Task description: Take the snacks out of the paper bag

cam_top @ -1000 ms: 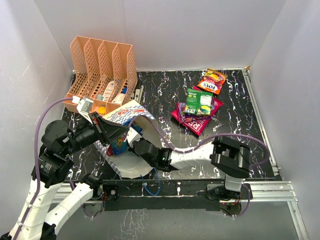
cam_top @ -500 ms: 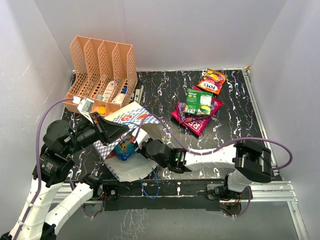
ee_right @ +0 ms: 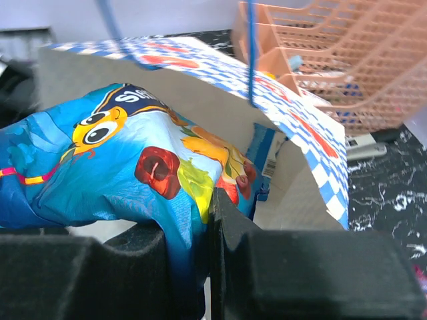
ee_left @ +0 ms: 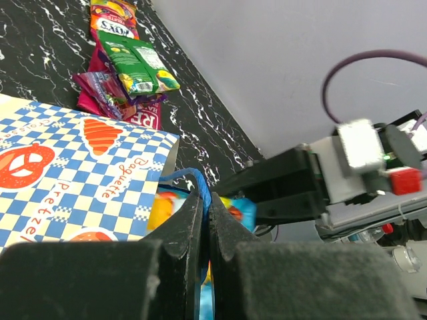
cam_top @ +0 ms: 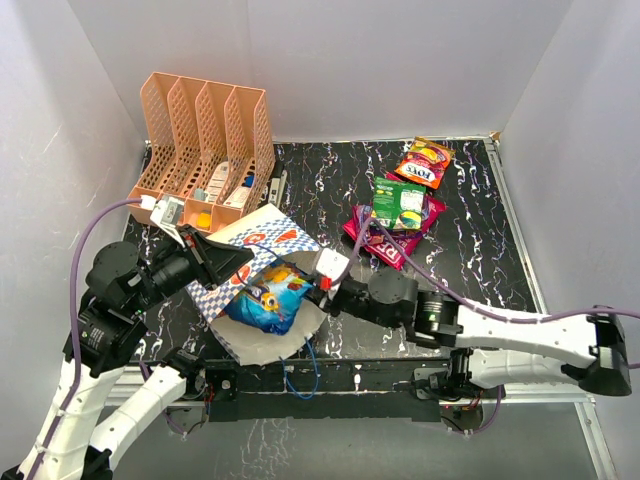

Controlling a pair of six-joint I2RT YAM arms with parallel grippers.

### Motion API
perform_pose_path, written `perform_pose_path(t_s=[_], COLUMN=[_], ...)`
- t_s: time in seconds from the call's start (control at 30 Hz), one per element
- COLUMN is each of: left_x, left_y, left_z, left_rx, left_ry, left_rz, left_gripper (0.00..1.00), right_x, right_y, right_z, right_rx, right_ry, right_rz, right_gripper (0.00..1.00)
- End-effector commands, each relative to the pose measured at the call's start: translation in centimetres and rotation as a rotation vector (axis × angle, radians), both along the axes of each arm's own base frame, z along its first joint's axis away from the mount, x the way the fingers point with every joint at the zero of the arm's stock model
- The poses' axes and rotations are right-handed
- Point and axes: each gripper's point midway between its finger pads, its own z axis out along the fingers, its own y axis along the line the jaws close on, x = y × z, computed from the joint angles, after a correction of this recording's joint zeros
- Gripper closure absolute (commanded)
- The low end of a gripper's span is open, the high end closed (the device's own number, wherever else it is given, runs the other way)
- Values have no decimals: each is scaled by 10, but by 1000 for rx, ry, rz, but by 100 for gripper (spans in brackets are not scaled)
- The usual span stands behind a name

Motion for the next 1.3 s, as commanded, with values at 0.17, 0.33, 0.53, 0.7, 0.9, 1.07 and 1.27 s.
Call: perform_pose_path(t_s=[0.17, 0.33, 0.53, 0.7, 0.9, 1.07, 1.27], left_x=[6, 7, 12, 15, 18, 18, 14], left_y=[8, 8, 6, 3, 1, 3, 14], left_z=[-3, -6, -6, -5, -9, -6, 4], left_rx=[34, 42, 50, 56, 56, 65, 81], left_ry=[1, 5, 6, 8, 19, 12, -26], left_rz=[56, 60, 56, 51, 45, 56, 96], left_gripper=[100, 100, 100, 100, 100, 100, 100], right_x=[-42, -15, 21, 28, 40, 62, 65], right_y=[-38, -80, -131, -168, -204, -225, -228], right_z=[54, 71, 105, 145, 156, 106, 62], right_rx=[-129, -112, -30, 154, 309, 47, -38], right_ry=[-151, -200, -245, -252, -219, -227, -204], right_rz=[243, 26, -294, -444, -635, -922, -985], right_gripper=[93, 93, 93, 93, 93, 93, 93])
